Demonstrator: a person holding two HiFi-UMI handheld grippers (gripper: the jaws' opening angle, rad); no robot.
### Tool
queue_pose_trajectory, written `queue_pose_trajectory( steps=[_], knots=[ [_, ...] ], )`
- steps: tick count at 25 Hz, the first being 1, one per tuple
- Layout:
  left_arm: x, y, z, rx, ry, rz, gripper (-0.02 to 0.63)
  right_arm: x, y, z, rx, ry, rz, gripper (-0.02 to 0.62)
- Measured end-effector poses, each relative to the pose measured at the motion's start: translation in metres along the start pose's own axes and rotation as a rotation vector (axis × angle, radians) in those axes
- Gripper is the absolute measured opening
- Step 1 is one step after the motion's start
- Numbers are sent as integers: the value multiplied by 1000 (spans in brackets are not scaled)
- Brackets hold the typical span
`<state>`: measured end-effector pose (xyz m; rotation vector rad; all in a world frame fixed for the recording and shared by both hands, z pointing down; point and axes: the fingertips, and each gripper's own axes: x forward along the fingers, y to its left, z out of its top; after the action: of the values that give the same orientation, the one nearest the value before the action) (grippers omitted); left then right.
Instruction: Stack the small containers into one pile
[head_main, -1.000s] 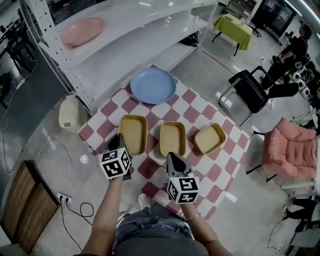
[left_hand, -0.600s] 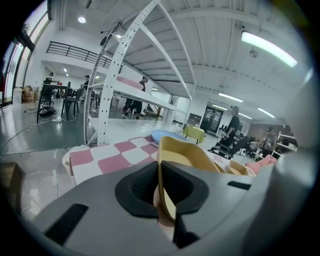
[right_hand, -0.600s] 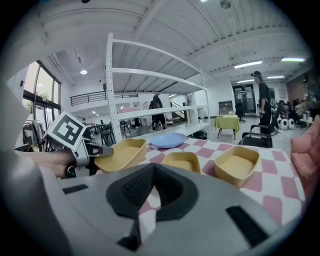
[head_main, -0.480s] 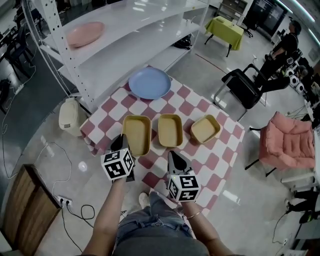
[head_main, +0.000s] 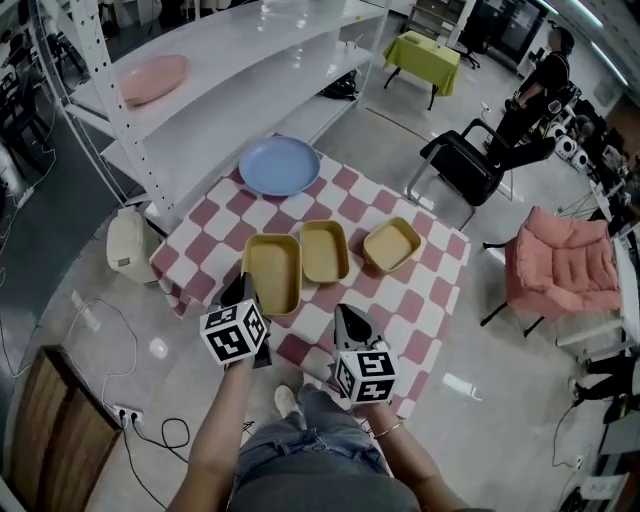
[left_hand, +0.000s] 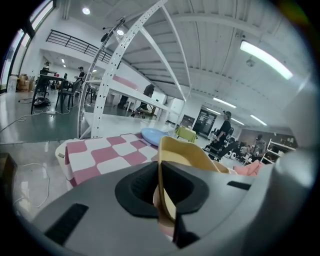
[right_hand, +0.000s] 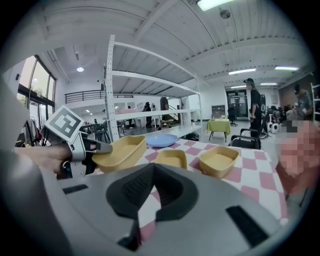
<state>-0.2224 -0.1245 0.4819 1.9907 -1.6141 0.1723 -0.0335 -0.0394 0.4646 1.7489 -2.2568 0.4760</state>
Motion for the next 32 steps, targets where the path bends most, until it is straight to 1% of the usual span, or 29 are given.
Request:
queue_pose_trajectory(
  steps=[10, 17, 22, 28, 32],
  knots=[
    [4, -40, -13, 9, 16, -45, 29, -16, -30, -4, 4, -7, -45, 9],
    [18, -77, -16, -9, 15, -58, 29, -18, -60, 2, 0, -13, -36, 9],
    [30, -94, -15, -32, 6, -25, 29, -14, -82, 6, -3, -7, -9, 9],
    [49, -104, -13, -75, -8, 29, 29, -3, -105, 11, -16, 2, 36, 9],
    [65, -108, -12, -91, -18, 58, 29, 10, -116, 7, -14, 19, 71, 9]
  ],
)
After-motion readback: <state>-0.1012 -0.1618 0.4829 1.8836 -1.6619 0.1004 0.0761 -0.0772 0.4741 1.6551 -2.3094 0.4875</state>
